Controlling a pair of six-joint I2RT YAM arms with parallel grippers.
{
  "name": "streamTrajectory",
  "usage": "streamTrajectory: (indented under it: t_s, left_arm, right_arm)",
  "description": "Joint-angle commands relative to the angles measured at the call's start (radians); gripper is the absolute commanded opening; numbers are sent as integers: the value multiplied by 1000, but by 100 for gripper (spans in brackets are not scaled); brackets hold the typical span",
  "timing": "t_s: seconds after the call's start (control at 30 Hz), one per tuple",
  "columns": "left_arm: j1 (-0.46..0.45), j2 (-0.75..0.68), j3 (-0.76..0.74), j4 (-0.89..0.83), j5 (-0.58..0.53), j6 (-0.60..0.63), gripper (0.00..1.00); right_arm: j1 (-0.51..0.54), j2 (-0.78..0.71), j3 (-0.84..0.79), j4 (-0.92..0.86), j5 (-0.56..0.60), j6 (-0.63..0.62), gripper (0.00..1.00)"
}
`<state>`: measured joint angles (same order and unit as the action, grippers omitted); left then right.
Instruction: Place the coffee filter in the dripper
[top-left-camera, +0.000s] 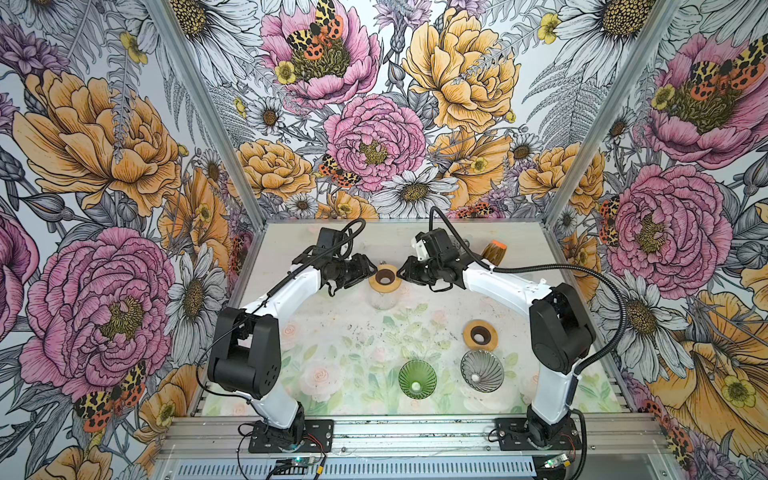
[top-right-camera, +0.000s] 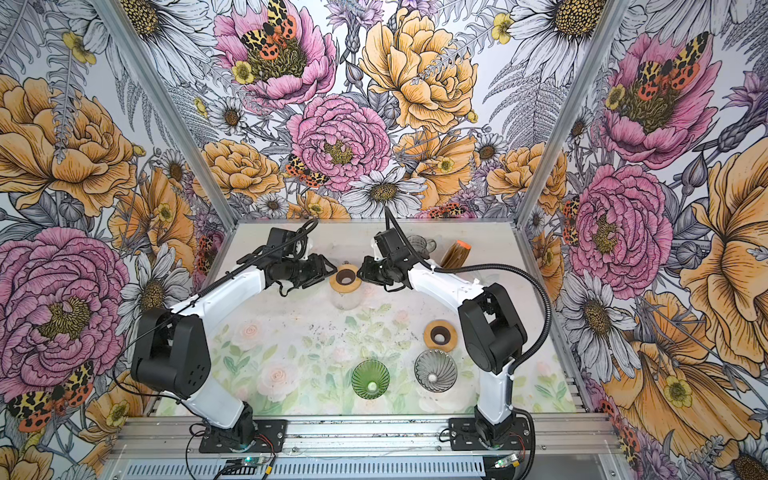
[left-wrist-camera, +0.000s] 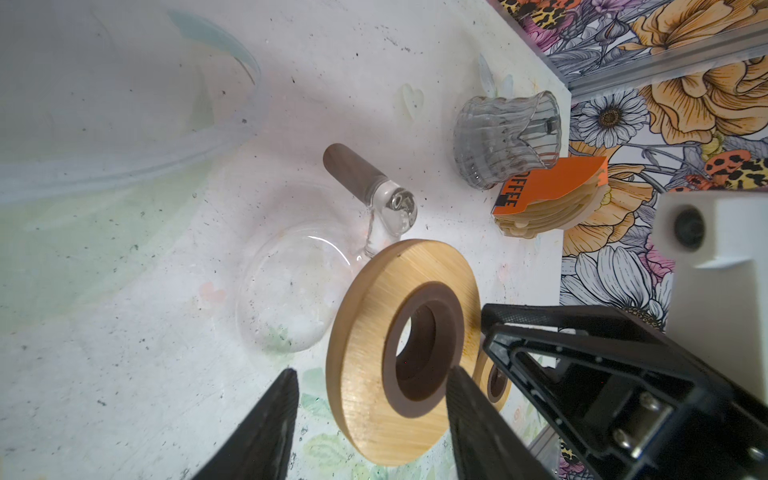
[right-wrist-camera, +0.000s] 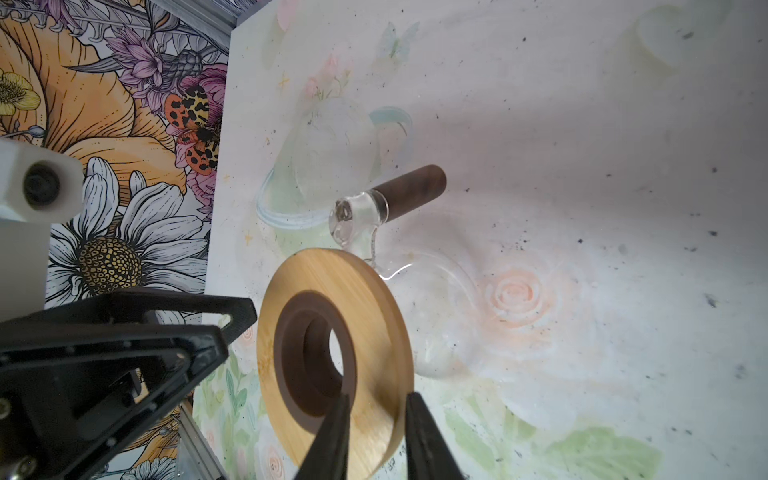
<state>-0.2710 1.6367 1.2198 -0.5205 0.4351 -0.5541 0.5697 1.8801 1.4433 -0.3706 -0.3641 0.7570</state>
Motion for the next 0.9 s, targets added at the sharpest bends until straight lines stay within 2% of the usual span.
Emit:
streamTrajectory:
  t_s: [0.0, 0.23, 0.87]
  left_arm:
    - [-12, 15, 37, -2, 21, -18, 59]
    - [-14, 15, 35, -2, 18, -20, 59]
    - [-1, -3, 34, -9, 12, -10, 58]
  right_arm:
    - [-5, 8, 29, 2, -11, -21, 24]
    - [-4, 11, 31, 2, -21, -19, 17]
    - [-1, 20, 39, 1, -24, -13, 12]
